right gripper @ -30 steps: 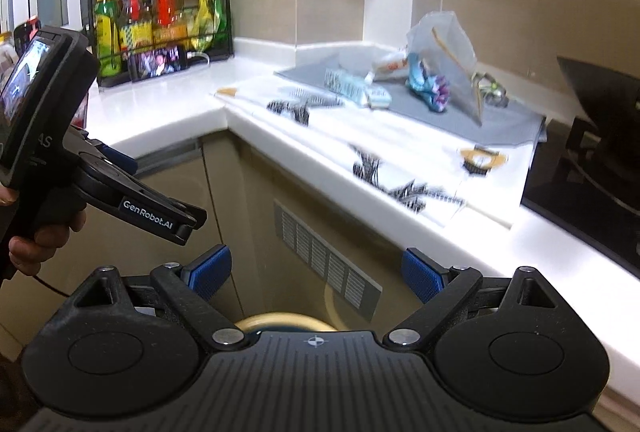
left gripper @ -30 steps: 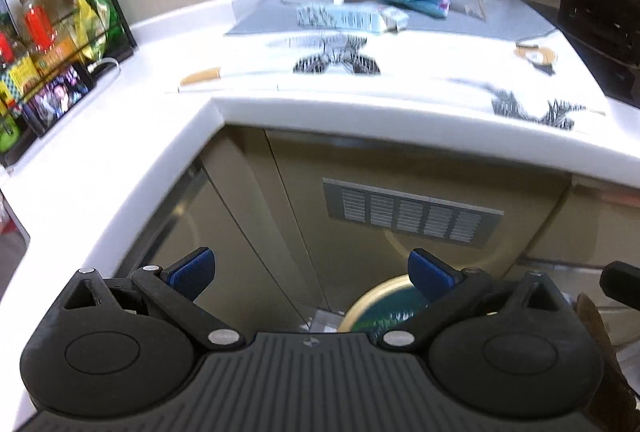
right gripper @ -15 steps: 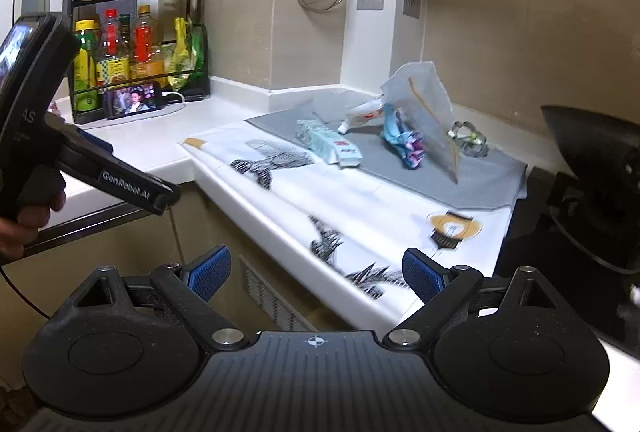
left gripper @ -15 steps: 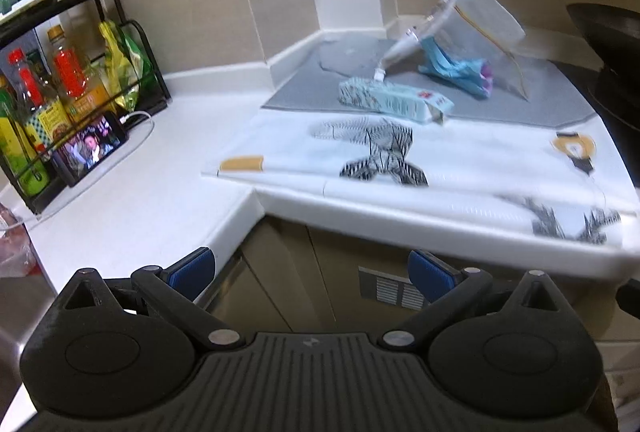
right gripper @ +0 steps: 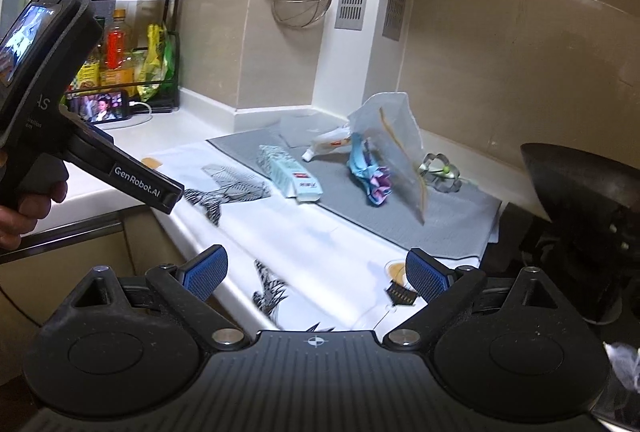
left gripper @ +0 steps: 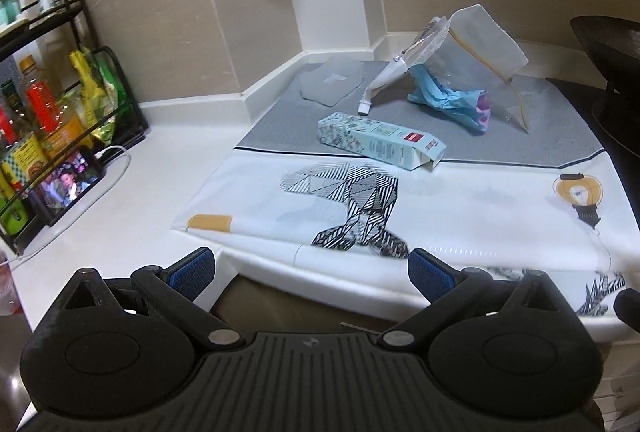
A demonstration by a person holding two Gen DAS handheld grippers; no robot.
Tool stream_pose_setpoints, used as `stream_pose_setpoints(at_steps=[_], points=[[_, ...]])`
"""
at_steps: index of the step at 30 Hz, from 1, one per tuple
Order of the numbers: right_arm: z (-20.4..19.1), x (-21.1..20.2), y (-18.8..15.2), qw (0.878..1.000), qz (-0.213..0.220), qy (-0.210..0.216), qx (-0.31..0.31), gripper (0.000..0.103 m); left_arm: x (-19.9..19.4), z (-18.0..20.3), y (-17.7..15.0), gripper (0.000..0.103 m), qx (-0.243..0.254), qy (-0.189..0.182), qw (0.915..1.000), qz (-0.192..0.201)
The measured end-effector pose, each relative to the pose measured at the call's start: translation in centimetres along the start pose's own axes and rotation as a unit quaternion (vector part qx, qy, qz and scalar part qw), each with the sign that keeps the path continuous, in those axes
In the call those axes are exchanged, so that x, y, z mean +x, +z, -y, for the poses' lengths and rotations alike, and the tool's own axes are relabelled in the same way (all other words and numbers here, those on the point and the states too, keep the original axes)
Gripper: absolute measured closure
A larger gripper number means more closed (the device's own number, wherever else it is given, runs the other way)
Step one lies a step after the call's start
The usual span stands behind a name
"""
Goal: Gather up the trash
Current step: 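Raise both tools back toward the remaining trash on the mat, then grasp the patterned paper box with left tool while right tool grasps the zip bag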
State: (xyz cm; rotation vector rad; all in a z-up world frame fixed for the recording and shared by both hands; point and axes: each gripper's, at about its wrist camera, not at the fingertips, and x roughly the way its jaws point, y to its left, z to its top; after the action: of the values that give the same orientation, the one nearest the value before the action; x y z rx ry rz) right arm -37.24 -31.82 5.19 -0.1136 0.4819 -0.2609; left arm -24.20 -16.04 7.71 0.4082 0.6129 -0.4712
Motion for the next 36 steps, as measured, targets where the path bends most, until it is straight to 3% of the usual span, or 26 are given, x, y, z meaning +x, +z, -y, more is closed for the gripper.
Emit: stream_pose_setpoints(at_steps=[8,13,20,27,31,36], points=[[0.8,2.5,0.8,1.000,-0.008,-0.013,0.009,0.006,2.8,0.4,1.4,0.000,-0.005,-0.015,0.9998,-0.012],[1.8,4.8,1.9,0.999,-0.008,-0.021,0.033,0.006,5.5,-0.4,4.6,0.000,-0.044,-0.040,0.9979,-0.026],[5.2,9.8,4.5,0.994,0.016,-0.080,0.070,0.005,11.2,0.0,9.6,0.000,-0.079,-0.053,0.9938,-0.057],[8.8,15.5,6.7,0.986,0.046,-0.122,0.101,0.004,16.3,0.8,12.1,0.000,-0.100,-0.063,0.9896,-0.083],[10.2,19.0,7.2,0.982,0.039,-0.123,0.136,0.004,18.4,1.3,13.2,0.000,-0.110,-0.087,0.9849,-0.101],[12.0,23.3,6.9,0.973,-0.003,-0.120,0.195,0.004,20.2,2.1,13.9,0.000,-0.110,-0.096,0.9822,-0.118]])
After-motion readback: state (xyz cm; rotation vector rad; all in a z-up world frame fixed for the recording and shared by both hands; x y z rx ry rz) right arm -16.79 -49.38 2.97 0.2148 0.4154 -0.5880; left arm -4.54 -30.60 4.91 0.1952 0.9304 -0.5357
